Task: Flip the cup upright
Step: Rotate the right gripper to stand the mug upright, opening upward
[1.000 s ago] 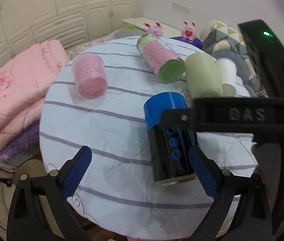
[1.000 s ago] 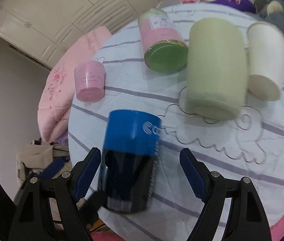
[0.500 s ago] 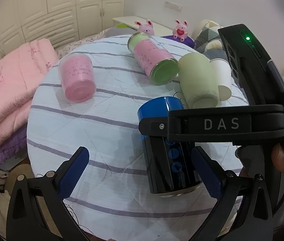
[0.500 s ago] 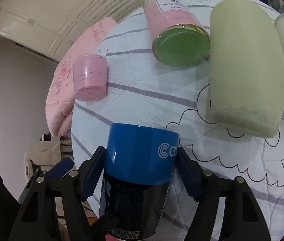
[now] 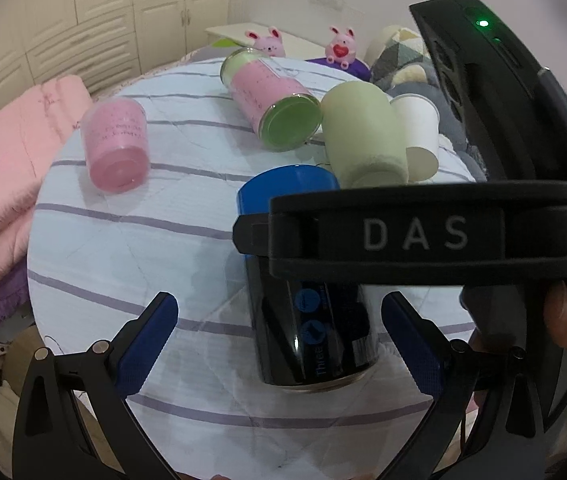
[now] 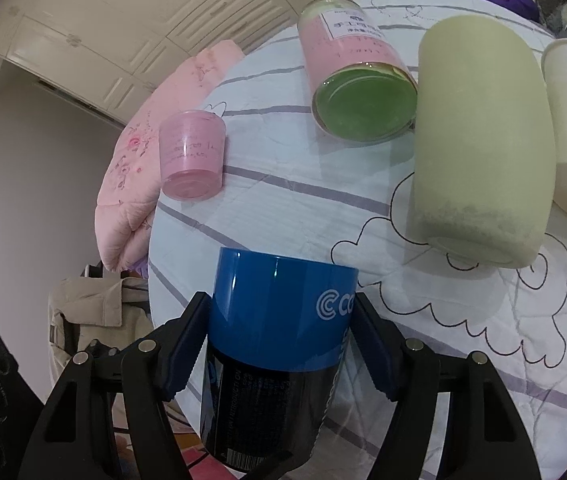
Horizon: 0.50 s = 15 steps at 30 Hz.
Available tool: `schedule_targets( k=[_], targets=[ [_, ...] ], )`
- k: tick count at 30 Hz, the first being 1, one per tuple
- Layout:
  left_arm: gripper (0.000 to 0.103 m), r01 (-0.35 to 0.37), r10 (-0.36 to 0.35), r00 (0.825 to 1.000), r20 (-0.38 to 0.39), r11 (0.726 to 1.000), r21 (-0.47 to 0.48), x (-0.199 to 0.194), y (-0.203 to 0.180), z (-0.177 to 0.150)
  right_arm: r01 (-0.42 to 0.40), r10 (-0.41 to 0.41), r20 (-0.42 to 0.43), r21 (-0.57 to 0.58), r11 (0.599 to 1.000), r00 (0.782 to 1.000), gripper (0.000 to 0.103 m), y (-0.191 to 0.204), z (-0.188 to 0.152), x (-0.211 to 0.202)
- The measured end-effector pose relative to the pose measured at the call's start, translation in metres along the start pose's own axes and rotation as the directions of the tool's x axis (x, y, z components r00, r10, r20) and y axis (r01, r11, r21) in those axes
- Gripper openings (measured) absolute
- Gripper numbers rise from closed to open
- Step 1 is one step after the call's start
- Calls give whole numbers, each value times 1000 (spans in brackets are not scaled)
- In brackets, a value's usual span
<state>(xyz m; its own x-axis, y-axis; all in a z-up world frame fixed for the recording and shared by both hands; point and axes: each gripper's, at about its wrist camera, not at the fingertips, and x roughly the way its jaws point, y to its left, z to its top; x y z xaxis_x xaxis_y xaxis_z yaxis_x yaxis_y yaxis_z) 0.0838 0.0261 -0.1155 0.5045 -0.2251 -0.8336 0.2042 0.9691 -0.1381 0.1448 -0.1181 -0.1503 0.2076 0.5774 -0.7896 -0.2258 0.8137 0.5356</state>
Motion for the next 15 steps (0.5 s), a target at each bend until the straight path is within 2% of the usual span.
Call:
schedule_targets(
  k=[7, 12, 15],
  targets=[
    [103, -3, 3, 1000, -1, 1000, 12, 3, -5, 1, 29, -26, 55, -48, 998, 998, 71, 1, -2, -19],
    [103, 27, -27, 1000, 12, 1000, -4, 6, -6, 1, 32, -26, 88, -65, 997, 996, 71, -1, -4, -31],
    [103, 47, -46, 998, 34, 999, -20, 9, -7, 0, 62, -49, 127, -99, 993, 991, 71, 3, -4, -40]
  ],
)
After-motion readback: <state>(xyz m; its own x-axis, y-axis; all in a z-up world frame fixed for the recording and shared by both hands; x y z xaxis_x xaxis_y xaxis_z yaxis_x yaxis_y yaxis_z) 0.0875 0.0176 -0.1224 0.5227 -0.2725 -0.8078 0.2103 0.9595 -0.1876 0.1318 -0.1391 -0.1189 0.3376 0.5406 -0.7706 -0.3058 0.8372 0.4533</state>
